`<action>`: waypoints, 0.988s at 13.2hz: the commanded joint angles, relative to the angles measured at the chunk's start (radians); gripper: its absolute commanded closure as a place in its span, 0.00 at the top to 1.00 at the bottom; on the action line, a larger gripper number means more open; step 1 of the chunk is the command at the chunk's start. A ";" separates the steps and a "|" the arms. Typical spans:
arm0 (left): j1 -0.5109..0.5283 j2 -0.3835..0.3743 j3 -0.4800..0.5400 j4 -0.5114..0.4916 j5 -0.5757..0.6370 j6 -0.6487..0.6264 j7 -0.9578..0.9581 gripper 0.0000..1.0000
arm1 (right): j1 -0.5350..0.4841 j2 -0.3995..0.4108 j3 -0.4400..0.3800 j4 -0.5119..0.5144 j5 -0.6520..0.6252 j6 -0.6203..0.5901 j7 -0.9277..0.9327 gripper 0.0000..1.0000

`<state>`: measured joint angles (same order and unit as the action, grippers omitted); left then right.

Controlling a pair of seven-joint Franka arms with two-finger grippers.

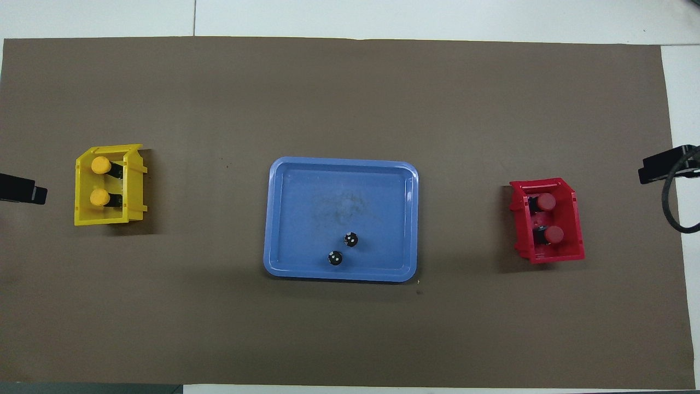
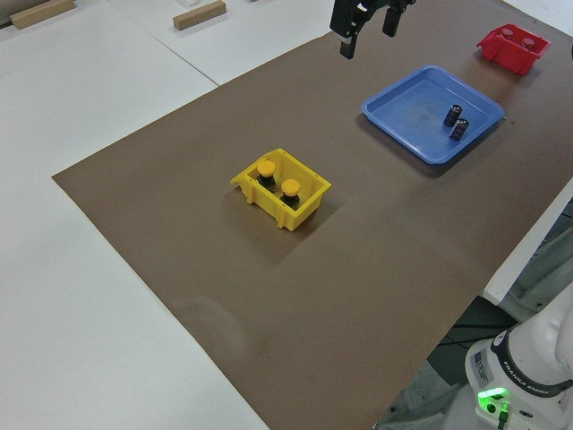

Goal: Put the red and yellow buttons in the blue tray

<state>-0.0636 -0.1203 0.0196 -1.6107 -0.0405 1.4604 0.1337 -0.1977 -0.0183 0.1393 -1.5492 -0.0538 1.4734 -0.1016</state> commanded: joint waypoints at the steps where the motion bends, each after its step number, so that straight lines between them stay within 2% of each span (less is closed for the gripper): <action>1: -0.001 -0.028 0.000 -0.032 0.007 0.014 -0.008 1.00 | -0.003 0.006 0.003 0.009 0.022 -0.007 0.019 0.99; 8: -0.001 -0.028 0.000 -0.032 0.008 0.014 -0.008 1.00 | -0.002 0.000 0.005 0.001 0.019 -0.005 0.017 0.99; 10: -0.001 -0.028 0.000 -0.032 0.008 0.014 -0.008 1.00 | -0.002 -0.014 0.005 -0.044 0.019 0.007 0.013 0.99; 13: -0.001 -0.028 0.000 -0.032 0.007 0.014 -0.008 1.00 | -0.005 -0.083 0.005 -0.236 0.101 0.232 0.016 0.99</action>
<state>-0.0636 -0.1203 0.0196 -1.6107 -0.0405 1.4604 0.1337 -0.1971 -0.0299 0.1422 -1.6334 -0.0058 1.5877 -0.1016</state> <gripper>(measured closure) 0.000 0.004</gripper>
